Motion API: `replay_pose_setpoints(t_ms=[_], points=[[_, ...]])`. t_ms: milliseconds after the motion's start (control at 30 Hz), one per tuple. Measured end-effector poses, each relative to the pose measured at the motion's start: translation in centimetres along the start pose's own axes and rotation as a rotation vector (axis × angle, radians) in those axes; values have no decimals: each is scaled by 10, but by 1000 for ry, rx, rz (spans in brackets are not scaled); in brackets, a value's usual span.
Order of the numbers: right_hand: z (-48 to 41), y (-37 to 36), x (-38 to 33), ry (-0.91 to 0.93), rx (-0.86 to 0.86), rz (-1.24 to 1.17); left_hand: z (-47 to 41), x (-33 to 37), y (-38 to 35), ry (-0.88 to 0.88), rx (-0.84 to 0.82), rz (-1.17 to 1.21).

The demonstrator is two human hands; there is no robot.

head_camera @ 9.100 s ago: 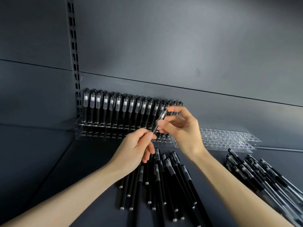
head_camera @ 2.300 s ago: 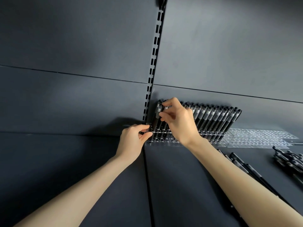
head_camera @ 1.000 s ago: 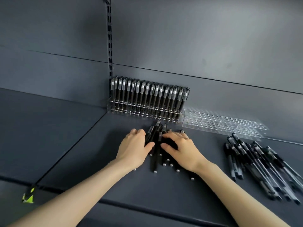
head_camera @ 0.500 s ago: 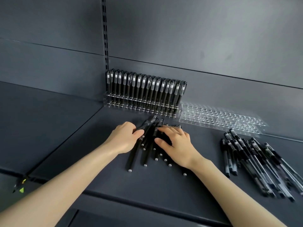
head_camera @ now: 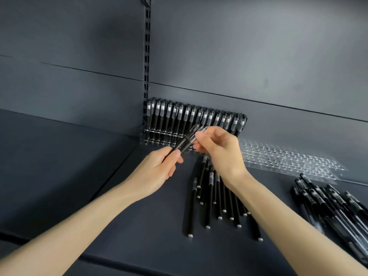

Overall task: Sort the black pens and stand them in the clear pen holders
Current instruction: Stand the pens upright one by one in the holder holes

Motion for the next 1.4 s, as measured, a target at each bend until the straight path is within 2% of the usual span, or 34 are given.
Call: replay_pose_setpoints(t_ms=[267, 400, 567, 767, 933, 1200, 1400], points=[[-43, -61, 5, 20, 107, -30, -39, -33, 54, -64, -40, -54], [-63, -71, 4, 145, 270, 164, -58, -49, 82, -135, 91, -169], [-88, -81, 0, 250, 367, 397, -73, -63, 98, -125, 201, -65], [-105, -94, 9, 361, 339, 601, -73, -77, 98, -22, 302, 186], [-110, -101, 11, 414, 271, 667, -75, -80, 100, -19, 314, 202], [-120, -110, 20, 303, 131, 806, -79, -85, 100, -18, 325, 227], [-117, -110, 23, 260, 80, 826, -77, -88, 98, 5, 294, 240]])
Point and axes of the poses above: each hand's wrist, its own z-axis away from the middle knuckle, its own y-axis out of the back of the hand, x = y × z, the point moved 3 cm from there along -z, towards the middle knuckle, and after that the axes turned 1 degree about -y, right-handed, at the moved point
